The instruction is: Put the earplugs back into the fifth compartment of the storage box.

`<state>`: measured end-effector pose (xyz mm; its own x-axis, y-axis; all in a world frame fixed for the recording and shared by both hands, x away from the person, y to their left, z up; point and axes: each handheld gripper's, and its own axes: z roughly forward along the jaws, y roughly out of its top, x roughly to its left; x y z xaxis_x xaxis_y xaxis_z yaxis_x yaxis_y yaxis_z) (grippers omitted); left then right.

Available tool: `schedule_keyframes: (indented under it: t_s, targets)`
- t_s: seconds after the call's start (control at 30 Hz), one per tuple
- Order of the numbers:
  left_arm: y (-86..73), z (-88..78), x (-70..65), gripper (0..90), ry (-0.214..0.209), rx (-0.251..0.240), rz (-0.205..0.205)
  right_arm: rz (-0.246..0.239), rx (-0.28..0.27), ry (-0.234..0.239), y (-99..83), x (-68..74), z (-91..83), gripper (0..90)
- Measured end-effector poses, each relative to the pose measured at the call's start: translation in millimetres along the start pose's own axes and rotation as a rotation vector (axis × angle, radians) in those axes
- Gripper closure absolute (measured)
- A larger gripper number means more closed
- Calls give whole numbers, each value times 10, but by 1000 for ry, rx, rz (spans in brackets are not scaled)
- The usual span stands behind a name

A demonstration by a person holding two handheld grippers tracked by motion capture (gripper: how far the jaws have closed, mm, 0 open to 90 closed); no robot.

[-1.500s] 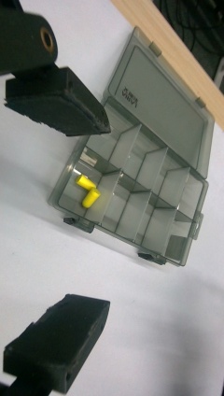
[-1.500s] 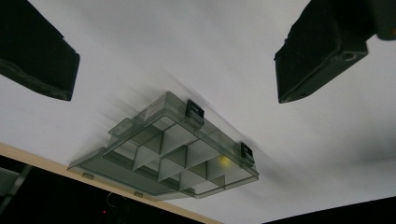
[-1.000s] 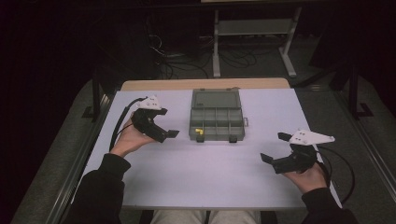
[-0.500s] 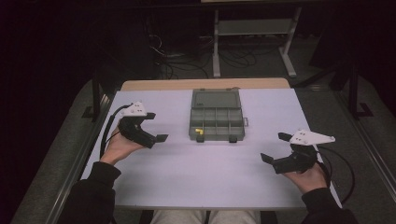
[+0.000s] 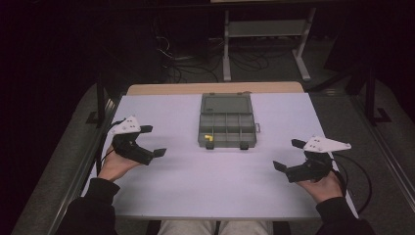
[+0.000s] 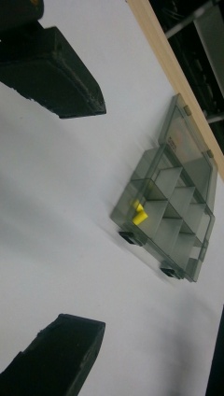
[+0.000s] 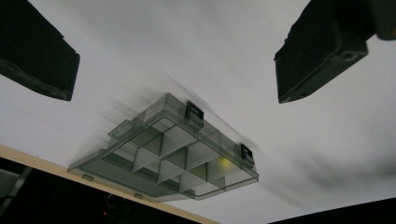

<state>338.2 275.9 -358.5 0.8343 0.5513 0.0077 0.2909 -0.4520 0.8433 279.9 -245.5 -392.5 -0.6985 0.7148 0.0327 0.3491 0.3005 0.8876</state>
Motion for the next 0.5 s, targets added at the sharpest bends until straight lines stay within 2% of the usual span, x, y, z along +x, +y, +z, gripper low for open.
schedule_keyframes:
  t_s: [0.1,0.5]
  targets:
    - [-62,-66,-3,0,19,-2,8,1,-2,-1,-1,-1,-4,0]
    - [-370,-283,10,0,71,-95,-60,3,-2,-3,-4,-1,-3,0]
